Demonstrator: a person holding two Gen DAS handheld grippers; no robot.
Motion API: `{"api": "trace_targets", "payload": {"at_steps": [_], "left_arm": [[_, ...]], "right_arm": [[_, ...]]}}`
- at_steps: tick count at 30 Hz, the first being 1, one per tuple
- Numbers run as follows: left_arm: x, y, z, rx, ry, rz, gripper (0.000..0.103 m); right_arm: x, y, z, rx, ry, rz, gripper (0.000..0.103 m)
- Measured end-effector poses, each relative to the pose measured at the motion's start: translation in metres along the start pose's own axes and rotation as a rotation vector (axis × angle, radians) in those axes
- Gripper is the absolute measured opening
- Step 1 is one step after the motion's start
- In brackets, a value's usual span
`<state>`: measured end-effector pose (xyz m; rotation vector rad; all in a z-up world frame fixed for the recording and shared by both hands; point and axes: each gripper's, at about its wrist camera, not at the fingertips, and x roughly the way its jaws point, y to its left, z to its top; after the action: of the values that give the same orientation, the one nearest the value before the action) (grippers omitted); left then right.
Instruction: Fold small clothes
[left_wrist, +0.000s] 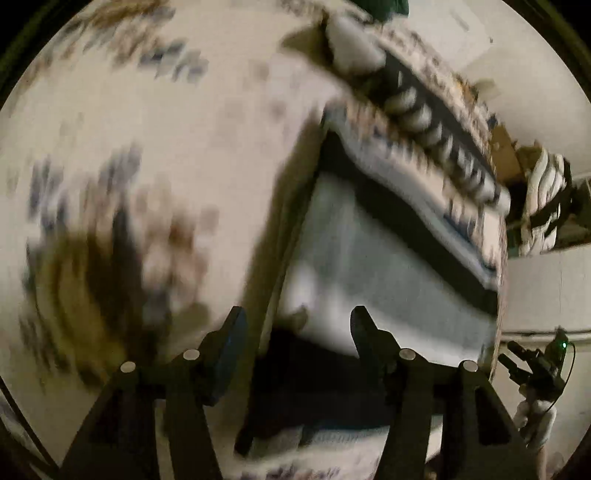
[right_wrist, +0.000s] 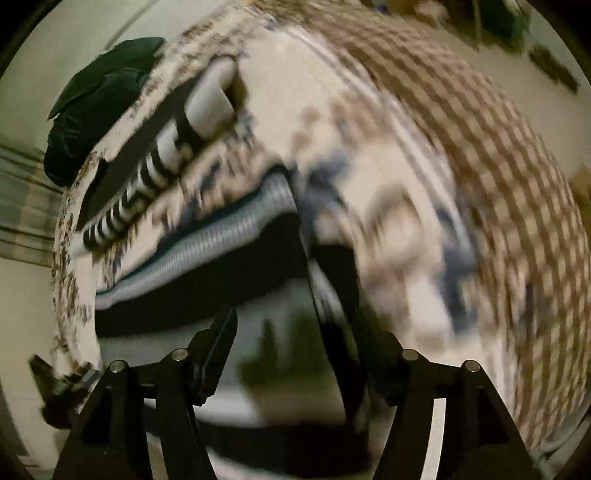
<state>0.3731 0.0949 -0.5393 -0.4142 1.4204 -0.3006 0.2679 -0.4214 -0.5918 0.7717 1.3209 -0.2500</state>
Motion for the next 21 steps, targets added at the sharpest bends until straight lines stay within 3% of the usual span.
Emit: {"api": "trace_targets", "payload": {"at_steps": [3,5,6,7,8,9,10,12,17,21], "left_arm": [[0.021,0.012,-0.041,-0.027,0.066,0.013,0.056],[0.028,0.016,-0.056,-0.029,0.059,0.017,0.054],[0.028,0.017,-0.06,-0.025,0.045,0.015,0.047],[0.027,0.017,-0.064,-0.019,0.025,0.011,0.035],[0.026,0.016,-0.065,-0.01,0.019,0.011,0.03],[0.024,0.014,-0.066,0.002,0.009,0.016,0.023],[0.021,0.011,-0.066,0.023,-0.004,0.023,0.018],[0.018,0.006,-0.067,0.064,-0.003,0.049,0.016],[0.027,0.018,-0.063,0.106,0.017,0.107,0.016],[0.024,0.019,-0.064,0.102,0.033,0.094,0.016]], "right_arm": [[0.014,-0.024,-0.043,0.05,0.087,-0.002,0.067],[0.028,-0.04,-0.067,0.091,0.138,-0.003,0.067],[0.034,-0.046,-0.073,0.106,0.144,0.003,0.067],[0.037,-0.05,-0.081,0.122,0.143,0.018,0.066],[0.04,-0.054,-0.086,0.138,0.134,0.036,0.061],[0.043,-0.057,-0.092,0.143,0.125,0.053,0.036],[0.045,-0.057,-0.095,0.135,0.124,0.055,0.022],[0.043,-0.053,-0.098,0.106,0.107,0.028,0.01],[0.033,-0.051,-0.086,0.05,0.084,-0.057,0.008],[0.035,-0.052,-0.072,0.032,0.107,-0.06,0.008]]}}
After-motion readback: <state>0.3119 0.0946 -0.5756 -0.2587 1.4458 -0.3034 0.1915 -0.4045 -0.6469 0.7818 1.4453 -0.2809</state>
